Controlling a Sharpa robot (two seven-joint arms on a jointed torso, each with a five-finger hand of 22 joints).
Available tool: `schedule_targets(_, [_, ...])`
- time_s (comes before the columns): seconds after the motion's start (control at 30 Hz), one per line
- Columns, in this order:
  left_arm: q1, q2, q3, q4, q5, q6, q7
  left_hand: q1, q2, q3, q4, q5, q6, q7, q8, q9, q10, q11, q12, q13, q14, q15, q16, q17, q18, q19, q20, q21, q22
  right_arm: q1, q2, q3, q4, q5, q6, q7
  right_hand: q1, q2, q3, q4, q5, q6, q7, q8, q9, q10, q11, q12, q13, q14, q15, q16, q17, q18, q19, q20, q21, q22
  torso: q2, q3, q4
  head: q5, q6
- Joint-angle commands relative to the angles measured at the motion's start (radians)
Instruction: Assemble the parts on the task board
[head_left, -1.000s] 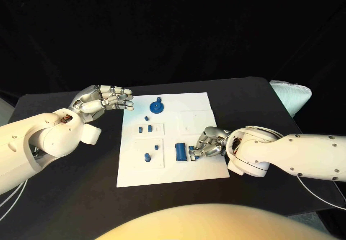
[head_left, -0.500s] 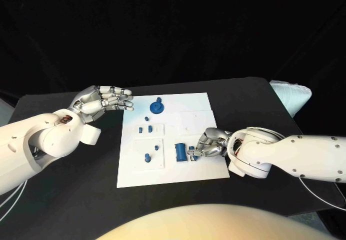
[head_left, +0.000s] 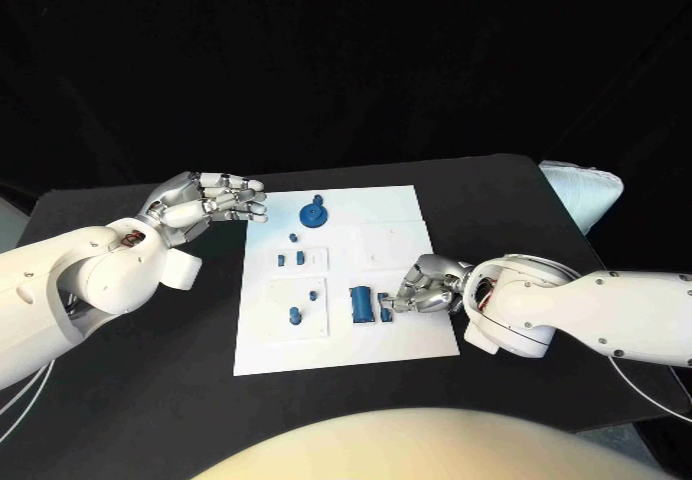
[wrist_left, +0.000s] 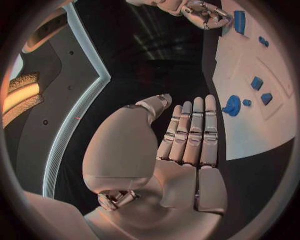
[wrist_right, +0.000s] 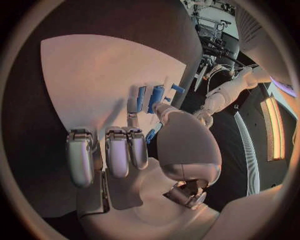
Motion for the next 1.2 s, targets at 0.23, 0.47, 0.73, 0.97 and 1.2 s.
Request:
schedule_targets(0.23, [0.000,0.002,0.001,0.001,0.002,0.015,0.002,-0.002,0.009,-0.001,0.007,0.002,0.005,0.004,0.003,-0.002,0.002,0.004,-0.004,-0.001,0.008,-0.002,-0.005,0.002,0.009,0.007,0.000,-0.005,-0.002,-0.001,-0.007,0.000,-0.004,-0.029,0.031,0.025,0.145,-0.023,0.019,-0.057,-0.145,-0.007,-0.002,0.006,0.000,0.106,-0.005,0.003,0.263,0.099,-0.008,0.004,0.238,-0.008,0.098,-0.010,0.001,0.255,0.000,-0.0021,0.0007,0.000,0.000])
schedule_targets(0.47, [0.000,0.002,0.001,0.001,0.003,0.012,0.010,-0.002,0.009,-0.001,0.007,0.002,0.005,0.003,0.003,-0.002,0.002,0.004,-0.004,-0.001,0.008,-0.002,-0.005,0.002,0.009,0.007,0.000,-0.006,-0.002,0.001,-0.018,0.000,-0.019,-0.011,-0.030,0.078,0.169,-0.038,0.019,-0.066,-0.148,-0.025,0.006,-0.007,-0.006,0.106,0.001,0.003,0.263,0.097,-0.004,-0.001,0.229,-0.005,0.095,-0.008,-0.012,0.252,-0.003,-0.0043,-0.0002,0.001,0.000])
schedule_targets(0.73, [0.000,0.009,0.001,-0.015,0.021,-0.008,0.036,-0.002,0.003,-0.004,0.006,0.000,0.004,0.002,0.003,-0.003,0.001,0.003,-0.004,-0.001,0.008,-0.002,-0.006,0.003,0.009,0.007,0.000,-0.007,-0.003,0.053,-0.020,0.003,-0.113,0.285,-0.137,0.459,0.234,-0.024,0.053,-0.094,-0.099,-0.058,0.021,-0.025,-0.013,0.072,0.014,-0.082,0.230,0.078,0.007,-0.045,0.157,0.023,0.062,0.002,-0.167,0.212,-0.014,-0.0109,-0.0011,0.003,0.023])
schedule_targets(0.97, [-0.001,0.030,0.001,-0.051,0.064,-0.068,0.083,-0.008,-0.012,-0.016,0.011,-0.023,0.002,-0.005,0.003,-0.005,0.009,0.000,-0.003,0.000,-0.004,0.000,-0.017,0.005,0.007,-0.002,0.006,-0.026,-0.013,0.097,0.036,0.011,-0.257,0.543,-0.151,0.694,0.261,-0.039,0.096,-0.117,-0.091,-0.107,0.051,-0.045,-0.018,-0.134,0.040,-0.522,0.037,-0.028,0.027,-0.289,-0.138,0.112,-0.089,0.024,-0.751,0.021,-0.028,-0.0168,-0.0012,0.017,0.061])
schedule_targets(1.2, [-0.001,0.082,0.001,-0.125,0.107,-0.146,0.135,-0.002,-0.016,-0.017,0.016,-0.027,-0.009,-0.007,0.000,-0.011,-0.013,0.007,-0.025,-0.003,-0.045,0.015,-0.059,0.000,0.002,-0.047,0.025,-0.081,-0.044,0.107,0.140,0.030,-0.428,0.682,-0.175,0.793,0.282,-0.070,0.204,-0.136,-0.082,-0.171,0.089,-0.060,-0.016,-0.352,0.079,-1.150,-0.456,-0.243,0.071,-0.834,-0.559,0.168,-0.237,0.066,-1.341,-0.344,-0.040,-0.0214,0.0021,0.028,0.105])
